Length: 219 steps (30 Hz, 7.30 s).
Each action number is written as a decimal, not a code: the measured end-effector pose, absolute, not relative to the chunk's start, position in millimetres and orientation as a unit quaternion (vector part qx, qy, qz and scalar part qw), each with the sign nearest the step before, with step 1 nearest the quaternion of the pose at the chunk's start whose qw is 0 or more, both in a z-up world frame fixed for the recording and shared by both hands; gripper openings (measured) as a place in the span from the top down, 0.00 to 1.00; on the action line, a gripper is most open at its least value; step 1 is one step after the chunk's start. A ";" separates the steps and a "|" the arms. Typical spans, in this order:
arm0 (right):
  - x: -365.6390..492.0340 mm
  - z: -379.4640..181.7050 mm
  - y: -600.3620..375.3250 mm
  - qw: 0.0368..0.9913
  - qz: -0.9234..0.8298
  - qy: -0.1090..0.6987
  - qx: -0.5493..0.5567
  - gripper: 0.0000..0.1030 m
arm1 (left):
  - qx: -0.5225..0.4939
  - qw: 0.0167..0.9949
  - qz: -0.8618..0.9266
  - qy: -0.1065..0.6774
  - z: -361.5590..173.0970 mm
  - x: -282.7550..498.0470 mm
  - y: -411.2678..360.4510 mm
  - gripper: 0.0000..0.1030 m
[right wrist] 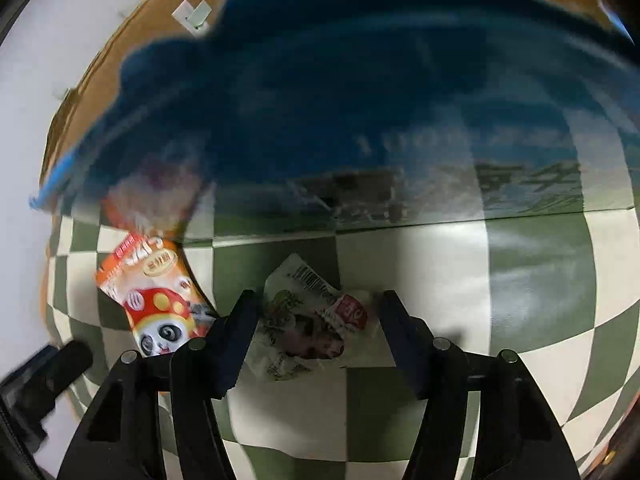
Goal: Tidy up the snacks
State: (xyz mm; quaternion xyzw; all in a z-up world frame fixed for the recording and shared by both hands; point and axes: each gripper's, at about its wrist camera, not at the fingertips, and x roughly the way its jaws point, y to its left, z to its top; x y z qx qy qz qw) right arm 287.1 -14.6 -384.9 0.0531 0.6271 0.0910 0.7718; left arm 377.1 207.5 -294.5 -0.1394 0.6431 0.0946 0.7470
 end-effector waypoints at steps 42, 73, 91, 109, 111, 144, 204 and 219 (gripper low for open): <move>181.5 -416.4 -158.5 0.657 0.063 0.728 0.183 0.18 | -0.143 0.678 0.020 0.720 -392.9 306.1 151.5 0.30; 151.0 -416.9 -92.2 0.720 0.052 0.691 -0.034 0.39 | -0.050 0.719 -0.007 0.693 -371.0 300.2 118.0 0.55; 168.0 -308.4 -123.6 0.762 0.122 0.634 0.054 0.43 | -0.084 0.783 -0.118 0.605 -220.7 354.2 74.9 0.58; 366.7 -222.7 -170.7 0.807 0.078 0.586 -0.005 0.43 | -0.062 0.733 -0.139 0.663 -228.1 532.1 22.5 0.57; 381.4 -239.9 -173.7 0.793 0.069 0.605 -0.008 0.40 | -0.064 0.720 -0.127 0.679 -245.7 539.8 21.4 0.57; 378.8 -253.3 -166.1 0.791 0.040 0.611 0.005 0.07 | -0.043 0.807 -0.023 0.589 -197.0 486.0 75.7 0.14; 110.9 -26.4 -174.6 0.930 0.035 0.366 -0.015 0.00 | -0.022 0.923 0.016 0.383 -16.2 246.4 71.1 0.00; 175.0 -74.7 -183.1 0.922 -0.006 0.387 -0.019 0.00 | -0.022 0.908 0.048 0.415 -60.3 310.3 73.5 0.00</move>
